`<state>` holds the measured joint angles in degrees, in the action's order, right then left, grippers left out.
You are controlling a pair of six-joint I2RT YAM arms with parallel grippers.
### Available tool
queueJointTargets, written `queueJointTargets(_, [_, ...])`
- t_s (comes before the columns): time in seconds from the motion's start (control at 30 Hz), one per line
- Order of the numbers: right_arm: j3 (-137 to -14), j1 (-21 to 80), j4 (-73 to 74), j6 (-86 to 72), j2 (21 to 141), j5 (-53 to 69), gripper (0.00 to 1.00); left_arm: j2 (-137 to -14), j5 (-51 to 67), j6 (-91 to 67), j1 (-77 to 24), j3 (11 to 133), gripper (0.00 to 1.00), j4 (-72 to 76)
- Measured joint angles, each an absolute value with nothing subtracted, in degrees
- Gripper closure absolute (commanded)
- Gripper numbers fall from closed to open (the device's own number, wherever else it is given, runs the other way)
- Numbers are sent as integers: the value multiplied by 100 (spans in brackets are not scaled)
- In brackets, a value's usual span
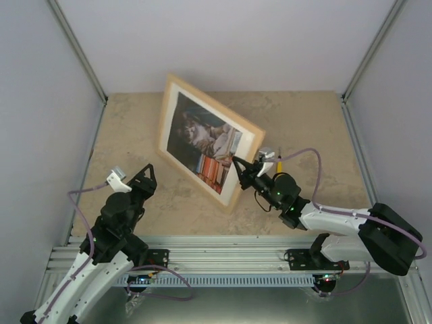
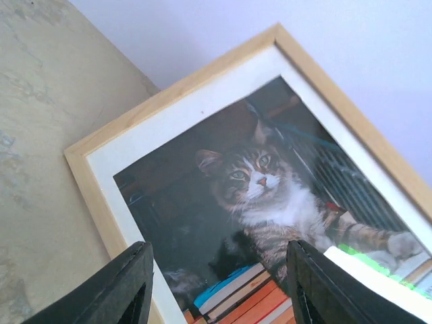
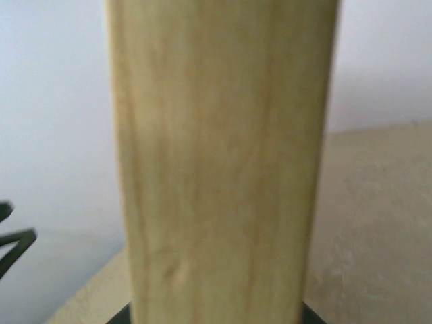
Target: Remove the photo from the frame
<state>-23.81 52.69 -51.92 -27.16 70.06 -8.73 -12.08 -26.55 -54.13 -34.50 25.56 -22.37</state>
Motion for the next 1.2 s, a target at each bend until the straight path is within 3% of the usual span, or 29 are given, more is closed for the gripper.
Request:
queueJointTargets(0.43, [-1278,4731,-6176,-6851,7789,-1782,99,-1435,-2460,-5502,-3450,2379,44,-2169])
queueJointTargets(0.73, [-832,4733,-5983,-9002,7977,-2191,100,-1575,-2394,-5537,-3450,2250,44,-2045])
queueJointTargets(1.07, [-764,5113,-5223,-10193,7749,-2720,99,-2117,-2163,-5540,-3450,2110,40,-1758])
queueJointTargets(1.2, [-766,5349,-5030,-10379,7690,-2923,91,-2477,-2045,-5540,-3450,2088,38,-1695])
